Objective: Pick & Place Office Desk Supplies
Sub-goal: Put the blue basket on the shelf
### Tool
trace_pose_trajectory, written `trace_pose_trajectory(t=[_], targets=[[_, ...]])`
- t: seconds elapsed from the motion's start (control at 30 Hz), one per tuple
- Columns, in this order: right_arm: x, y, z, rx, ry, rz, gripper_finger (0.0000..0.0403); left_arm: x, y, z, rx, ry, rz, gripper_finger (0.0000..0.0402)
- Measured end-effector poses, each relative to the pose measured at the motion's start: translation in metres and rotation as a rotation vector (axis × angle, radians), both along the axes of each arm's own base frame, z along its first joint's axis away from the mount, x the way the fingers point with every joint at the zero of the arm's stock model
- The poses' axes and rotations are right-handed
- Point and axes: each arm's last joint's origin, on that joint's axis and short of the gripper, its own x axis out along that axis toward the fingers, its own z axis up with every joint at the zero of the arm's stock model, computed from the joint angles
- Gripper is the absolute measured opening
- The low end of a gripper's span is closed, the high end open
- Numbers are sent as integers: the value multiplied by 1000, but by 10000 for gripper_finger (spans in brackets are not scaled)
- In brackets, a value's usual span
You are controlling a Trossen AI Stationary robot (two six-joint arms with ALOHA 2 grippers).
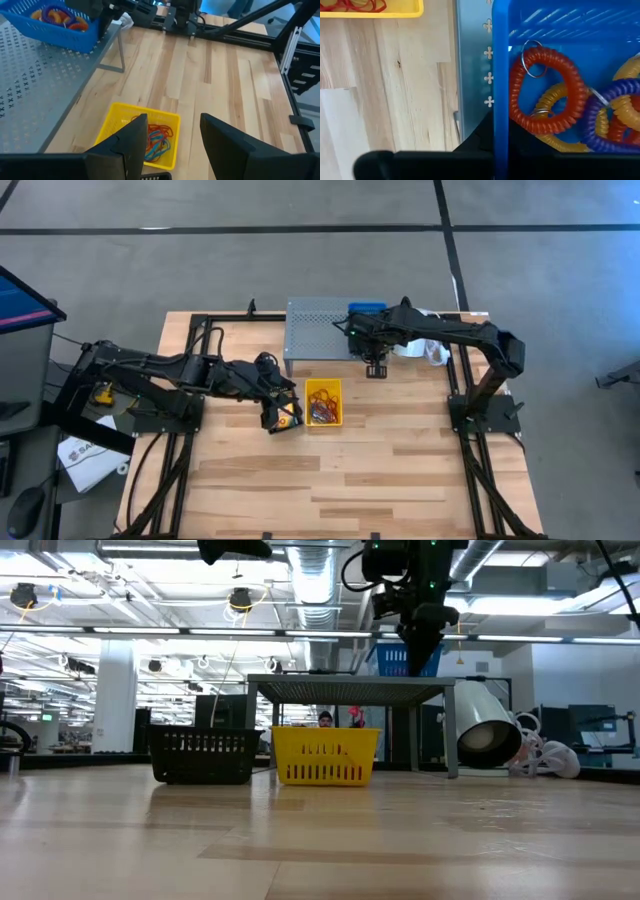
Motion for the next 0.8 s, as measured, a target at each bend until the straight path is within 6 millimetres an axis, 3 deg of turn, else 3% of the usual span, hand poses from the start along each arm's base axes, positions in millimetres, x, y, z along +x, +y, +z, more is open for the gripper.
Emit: trace_pose_trajectory(t=[0.33, 0.8], targets=[[-4, 1, 1, 18, 20, -5, 18, 0, 0, 0, -1, -1, 1, 176], [-3, 3, 1, 92, -22, -45, 105, 0, 0, 0, 0, -1, 4, 176]])
